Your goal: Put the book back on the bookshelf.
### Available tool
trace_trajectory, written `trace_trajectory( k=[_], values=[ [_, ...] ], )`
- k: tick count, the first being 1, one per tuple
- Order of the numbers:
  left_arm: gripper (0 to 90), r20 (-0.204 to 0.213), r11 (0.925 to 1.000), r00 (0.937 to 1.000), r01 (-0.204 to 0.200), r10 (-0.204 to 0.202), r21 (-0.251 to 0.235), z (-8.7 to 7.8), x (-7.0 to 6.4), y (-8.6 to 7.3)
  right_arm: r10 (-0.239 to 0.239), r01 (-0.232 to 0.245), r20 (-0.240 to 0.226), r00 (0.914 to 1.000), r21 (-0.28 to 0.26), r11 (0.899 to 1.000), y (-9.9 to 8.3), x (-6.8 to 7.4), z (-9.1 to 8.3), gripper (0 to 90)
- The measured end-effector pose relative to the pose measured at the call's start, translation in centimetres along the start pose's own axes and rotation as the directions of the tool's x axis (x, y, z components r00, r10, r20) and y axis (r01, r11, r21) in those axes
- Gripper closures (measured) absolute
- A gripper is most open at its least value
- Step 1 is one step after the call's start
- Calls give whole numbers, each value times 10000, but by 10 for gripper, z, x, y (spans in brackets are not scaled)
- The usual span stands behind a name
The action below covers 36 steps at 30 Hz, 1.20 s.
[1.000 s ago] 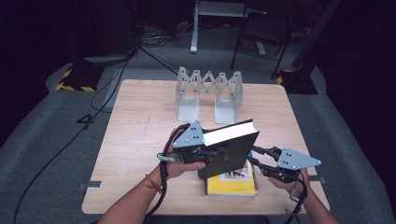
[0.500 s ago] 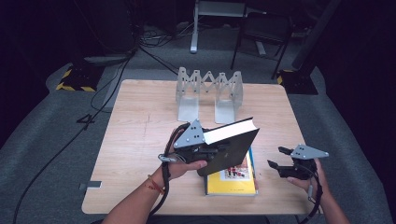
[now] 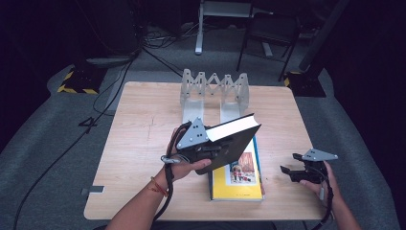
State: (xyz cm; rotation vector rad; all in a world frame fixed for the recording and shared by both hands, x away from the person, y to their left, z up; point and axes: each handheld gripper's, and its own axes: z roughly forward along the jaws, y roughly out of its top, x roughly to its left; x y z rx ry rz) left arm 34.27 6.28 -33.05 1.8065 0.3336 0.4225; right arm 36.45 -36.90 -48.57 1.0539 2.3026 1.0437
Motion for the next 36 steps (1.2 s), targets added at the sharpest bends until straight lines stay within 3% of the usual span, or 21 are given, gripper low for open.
trace_trajectory(
  k=[7,11,18,23,25,28,36],
  values=[
    [523,-758,9995,9967,274,-283,-128,-8,17,-3,-39,52,-235,9997,572,9984,-8,3,14,184],
    [523,-1138,9990,9926,412,-428,-164,-12,26,-5,-47,60,-233,9997,559,9984,-8,4,16,183],
    [523,-1889,9968,9790,722,-772,-331,-24,47,-6,135,-124,-242,9996,456,9989,-10,3,16,170],
    [524,-2516,9938,9615,1043,-1107,-387,-32,62,-7,284,-271,-275,9992,470,9985,-10,1,17,155],
    [524,-2822,9922,9513,1182,-1244,-387,-34,67,-8,287,-274,-274,9992,470,9985,-10,1,17,154],
    [524,-3339,9883,9302,1464,-1524,-432,-37,76,-11,294,-281,-274,9992,465,9985,-10,1,17,154],
    [524,-4163,9786,8866,2008,-2015,-460,-37,97,-23,309,-298,-247,9992,466,9985,-10,0,18,154]
  ],
)
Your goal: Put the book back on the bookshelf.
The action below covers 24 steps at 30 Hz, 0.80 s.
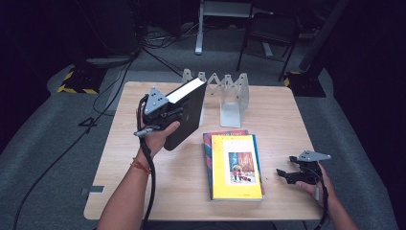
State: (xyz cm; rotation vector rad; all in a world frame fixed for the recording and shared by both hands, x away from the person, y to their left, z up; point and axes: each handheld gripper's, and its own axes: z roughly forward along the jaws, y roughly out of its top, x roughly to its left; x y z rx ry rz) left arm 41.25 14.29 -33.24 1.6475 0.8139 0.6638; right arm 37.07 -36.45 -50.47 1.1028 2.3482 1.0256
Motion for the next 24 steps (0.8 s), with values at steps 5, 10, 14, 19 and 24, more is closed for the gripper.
trace_trajectory(
  k=[5,10,14,19,24],
  values=[
    [524,-484,9996,9988,135,-122,264,14,5,-4,1,-1,-22,10000,2,10000,0,0,0,154],
    [524,-904,9989,9956,276,-240,390,27,9,-6,23,-23,66,10000,2,10000,0,0,0,153],
    [524,-1266,9982,9918,220,-147,563,39,10,-5,38,-38,46,10000,-7,10000,1,0,1,153],
    [525,-1523,9972,9876,466,-372,587,52,13,-5,41,-41,30,10000,-12,10000,1,-1,1,154],
    [524,-1855,9967,9819,513,-390,622,65,16,-6,16,-16,38,10000,-12,10000,1,-1,1,153]
  ],
)
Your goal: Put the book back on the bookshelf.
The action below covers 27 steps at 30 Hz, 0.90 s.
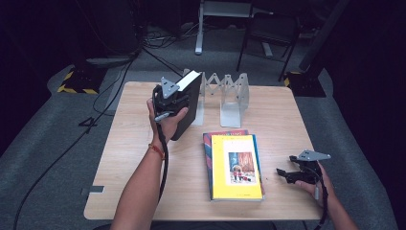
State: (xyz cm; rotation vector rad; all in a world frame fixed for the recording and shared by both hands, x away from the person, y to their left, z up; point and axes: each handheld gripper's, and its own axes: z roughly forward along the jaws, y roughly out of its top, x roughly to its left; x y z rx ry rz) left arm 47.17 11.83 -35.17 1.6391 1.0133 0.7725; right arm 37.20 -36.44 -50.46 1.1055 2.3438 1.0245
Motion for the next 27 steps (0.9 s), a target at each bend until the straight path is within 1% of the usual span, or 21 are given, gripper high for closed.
trace_trajectory(
  k=[5,9,10,11,12,13,14,17,20,25,27],
  values=[
    [524,-245,9996,9993,286,-288,-62,13,5,-2,-2,2,-9,10000,2,10000,0,0,0,153],
    [523,-374,9995,9988,320,-321,-46,25,3,-5,11,-11,-15,10000,-3,10000,0,0,0,154],
    [524,-384,9996,9989,265,-266,-34,28,2,-5,3,-3,-18,10000,-7,10000,0,0,0,154],
    [523,-384,9996,9989,265,-266,-34,28,2,-5,3,-3,-18,10000,-7,10000,0,0,0,154],
    [523,-469,9997,9986,254,-253,12,34,1,-6,-12,12,-17,10000,-14,10000,0,0,0,154],
    [523,-454,9997,9987,225,-224,14,37,1,-7,-8,8,-20,10000,4,10000,0,0,0,154],
    [523,-543,9997,9982,250,-248,19,39,1,-8,-11,11,-23,10000,4,10000,0,0,0,154],
    [523,-641,9997,9977,228,-225,43,43,0,-10,-11,11,-26,10000,4,10000,0,0,0,154],
    [522,-694,9993,9969,370,-371,-17,44,1,-13,-21,21,-35,10000,4,10000,0,0,0,154],
    [519,-641,9997,9977,237,-239,-40,42,-1,-16,-29,29,-50,10000,5,10000,0,-1,0,154],
    [517,-580,9995,9978,307,-309,-51,40,0,-18,-29,29,-51,10000,6,10000,0,-1,0,154]
  ],
)
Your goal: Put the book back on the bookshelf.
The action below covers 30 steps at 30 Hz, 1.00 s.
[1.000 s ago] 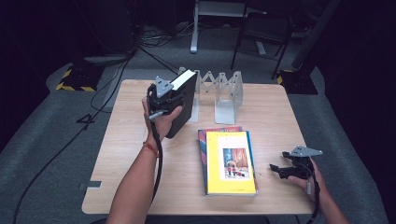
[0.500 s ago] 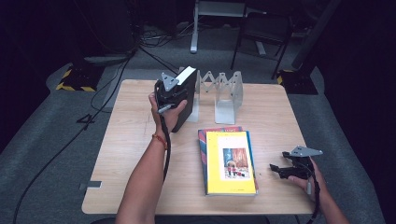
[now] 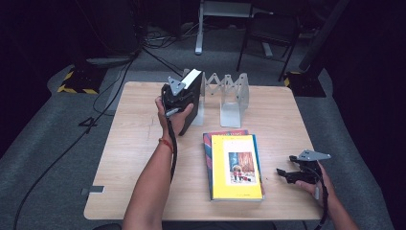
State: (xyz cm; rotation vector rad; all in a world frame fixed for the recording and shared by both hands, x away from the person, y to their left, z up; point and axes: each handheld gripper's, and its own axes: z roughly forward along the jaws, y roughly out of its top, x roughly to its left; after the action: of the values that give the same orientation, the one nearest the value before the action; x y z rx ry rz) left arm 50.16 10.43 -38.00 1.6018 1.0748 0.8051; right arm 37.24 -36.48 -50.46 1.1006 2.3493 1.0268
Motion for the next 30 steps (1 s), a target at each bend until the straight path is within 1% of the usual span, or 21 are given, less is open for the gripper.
trace_trajectory(
  k=[3,4,8,9,11,12,13,15,20,22,24,26,27,29,30],
  values=[
    [512,41,10000,10000,43,-44,56,-5,2,-3,3,-3,-8,10000,3,10000,0,0,0,155],
    [510,137,9999,9999,52,-53,119,-8,2,-6,0,0,-6,10000,-1,10000,0,0,0,155],
    [506,192,9996,9998,71,-76,278,-12,4,-10,7,-7,0,10000,2,10000,0,0,0,155],
    [504,237,9995,9997,9,-16,306,-12,5,-11,10,-10,0,10000,1,10000,0,0,0,155],
    [501,327,9996,9994,74,-83,256,-14,5,-12,11,-11,4,10000,3,10000,0,0,0,154],
    [500,400,9995,9992,-92,80,304,-14,4,-11,13,-13,4,10000,2,10000,0,0,0,154],
    [498,400,9995,9992,-92,80,304,-14,4,-11,13,-13,4,10000,2,10000,0,0,0,154],
    [495,368,9988,9989,-320,306,373,-13,3,-10,27,-27,1,10000,1,10000,0,0,0,154],
    [467,239,9986,9993,-314,304,418,-10,6,-3,26,-26,-1,10000,3,10000,0,0,0,155],
    [453,278,9986,9989,-393,383,367,-9,6,2,26,-26,-3,10000,2,10000,0,0,0,155],
    [435,284,9978,9983,-513,502,422,-7,4,7,23,-23,-8,10000,1,10000,0,0,0,155],
    [436,330,9961,9977,-617,597,635,-6,3,10,23,-23,-5,10000,2,10000,0,0,0,155],
    [439,282,9950,9973,-690,671,718,-5,2,10,20,-20,-4,10000,1,10000,0,0,0,155],
    [450,284,9935,9964,-822,802,785,-5,2,11,22,-22,-5,10000,2,10000,0,0,0,155],
    [456,281,9934,9965,-814,793,811,-6,2,11,20,-20,-6,10000,0,10000,0,0,0,154]
  ],
)
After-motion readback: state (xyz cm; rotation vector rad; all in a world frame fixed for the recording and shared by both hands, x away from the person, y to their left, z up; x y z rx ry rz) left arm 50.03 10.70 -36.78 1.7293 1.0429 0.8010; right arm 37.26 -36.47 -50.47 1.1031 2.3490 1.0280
